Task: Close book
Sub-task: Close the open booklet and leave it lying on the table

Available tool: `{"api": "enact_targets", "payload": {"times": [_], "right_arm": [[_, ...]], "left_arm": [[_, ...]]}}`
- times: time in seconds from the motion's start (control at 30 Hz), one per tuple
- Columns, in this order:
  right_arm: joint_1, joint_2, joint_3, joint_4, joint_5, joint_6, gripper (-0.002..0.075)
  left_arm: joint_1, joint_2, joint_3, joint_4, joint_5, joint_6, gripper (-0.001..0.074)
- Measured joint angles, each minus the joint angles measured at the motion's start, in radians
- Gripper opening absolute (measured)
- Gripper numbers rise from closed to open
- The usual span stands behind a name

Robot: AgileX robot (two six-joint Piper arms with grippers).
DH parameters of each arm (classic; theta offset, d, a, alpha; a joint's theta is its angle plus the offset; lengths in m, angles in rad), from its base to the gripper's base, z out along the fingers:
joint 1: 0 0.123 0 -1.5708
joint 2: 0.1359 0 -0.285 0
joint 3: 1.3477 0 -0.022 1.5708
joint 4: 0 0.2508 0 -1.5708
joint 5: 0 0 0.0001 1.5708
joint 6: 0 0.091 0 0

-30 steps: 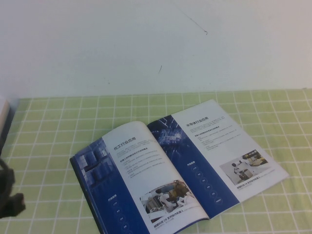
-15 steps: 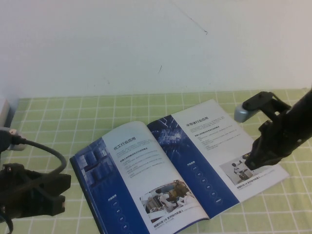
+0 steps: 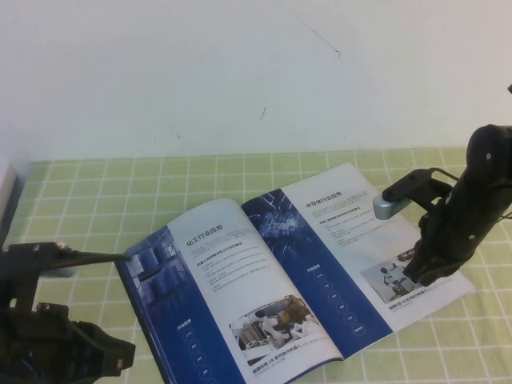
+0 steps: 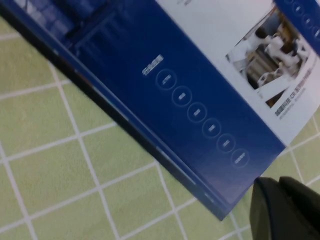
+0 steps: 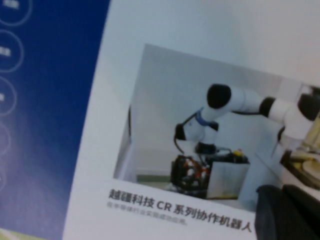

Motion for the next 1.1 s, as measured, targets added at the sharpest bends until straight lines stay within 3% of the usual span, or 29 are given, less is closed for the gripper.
{"api": "enact_targets", "payload": {"times": [0.4,0.6,0.87,1.1], "right_arm": [[0.005,0.010,0.002,0.026,0.100,0.093,-0.0003],[0.077,0.010,0.004,0.053,0.176,0.108,-0.0003],[0.227,0.010,0.004,0.098,0.113,0.084,-0.0003],[0.195,-0.039,-0.055,-0.076,0.005,0.157,-0.0003]], "left_arm": [[0.000,0.040,-0.002,0.057,0.024,-0.009,-0.0002],[0.000,0.040,-0.002,0.057,0.024,-0.009,-0.0002],[0.000,0.040,-0.002,0.057,0.013,-0.020,-0.0004],[0.000,0.040,-0.002,0.021,-0.150,-0.054,-0.0004]]}}
